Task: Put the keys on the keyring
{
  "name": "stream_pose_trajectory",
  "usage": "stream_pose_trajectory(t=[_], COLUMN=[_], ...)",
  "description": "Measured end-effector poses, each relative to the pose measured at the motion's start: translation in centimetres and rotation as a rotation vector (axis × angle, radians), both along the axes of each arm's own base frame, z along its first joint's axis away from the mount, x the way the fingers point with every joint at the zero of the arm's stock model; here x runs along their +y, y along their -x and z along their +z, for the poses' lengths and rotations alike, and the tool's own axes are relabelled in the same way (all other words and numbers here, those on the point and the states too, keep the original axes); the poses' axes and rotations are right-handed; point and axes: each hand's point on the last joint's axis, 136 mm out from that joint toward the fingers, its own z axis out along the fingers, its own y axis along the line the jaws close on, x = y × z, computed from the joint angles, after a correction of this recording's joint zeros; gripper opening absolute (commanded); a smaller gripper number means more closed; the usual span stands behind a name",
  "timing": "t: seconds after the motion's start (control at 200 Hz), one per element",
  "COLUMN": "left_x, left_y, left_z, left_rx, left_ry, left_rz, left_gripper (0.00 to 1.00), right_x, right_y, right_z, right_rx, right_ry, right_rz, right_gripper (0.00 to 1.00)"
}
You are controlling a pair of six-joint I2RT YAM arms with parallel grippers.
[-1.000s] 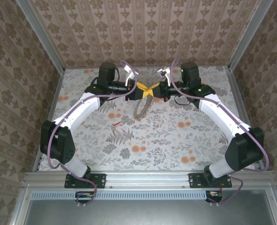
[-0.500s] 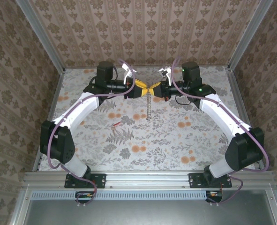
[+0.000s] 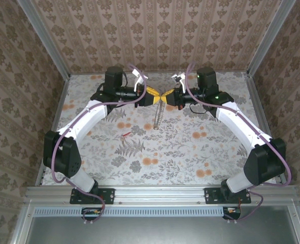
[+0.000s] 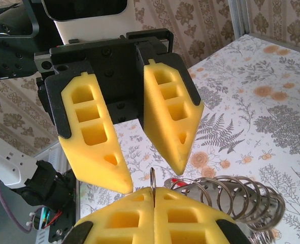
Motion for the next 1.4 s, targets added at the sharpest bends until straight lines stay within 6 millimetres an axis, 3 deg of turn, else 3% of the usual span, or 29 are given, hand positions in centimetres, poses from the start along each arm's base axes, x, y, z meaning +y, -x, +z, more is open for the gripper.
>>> stream_pose_trajectory(t=[0.41, 0.51, 0.81, 0.895, 0.975, 1.065, 1.27, 1.4], left_x=[-0.3, -0.4, -0.5, -0.5, -0.5, -0.6, -0.7, -0.9], left_y=[0.7, 0.7, 0.5, 0.5, 0.5, 0.3, 0.0, -0.4], left_z=[-0.1, -0.2, -0.5, -0.5, -0.4, -0.5, -2.0, -1.3], left_rx=[0.005, 0.006, 0.004, 0.005, -0.001, -0.017, -0.016, -0.054], left_ry=[0.001, 0.0, -0.001, 0.001, 0.004, 0.011, 0.015, 0.051], left_rz=[-0.029, -0.03, -0.035, -0.036, -0.035, -0.031, -0.001, 0.012], left_gripper=[0.35, 0.31, 0.0, 0.0, 0.0, 0.0, 0.0, 0.0], right_x=[-0.1, -0.1, -0.1, -0.1, -0.2, -0.8, -5.4, -6.9], right_y=[-0.2, -0.2, -0.1, -0.1, -0.2, -0.9, -3.5, -3.3], right_z=[0.0, 0.0, 0.1, 0.0, 0.1, 0.3, 1.4, 2.3], right_rx=[-0.009, -0.009, -0.009, -0.007, 0.002, 0.016, 0.056, 0.072], right_ry=[-0.005, -0.005, -0.009, -0.01, -0.018, -0.052, -0.161, -0.234], right_rz=[-0.003, -0.003, 0.003, 0.003, -0.004, -0.036, -0.235, -0.329], right_gripper=[0.0, 0.0, 0.0, 0.0, 0.27, 0.41, 0.46, 0.46])
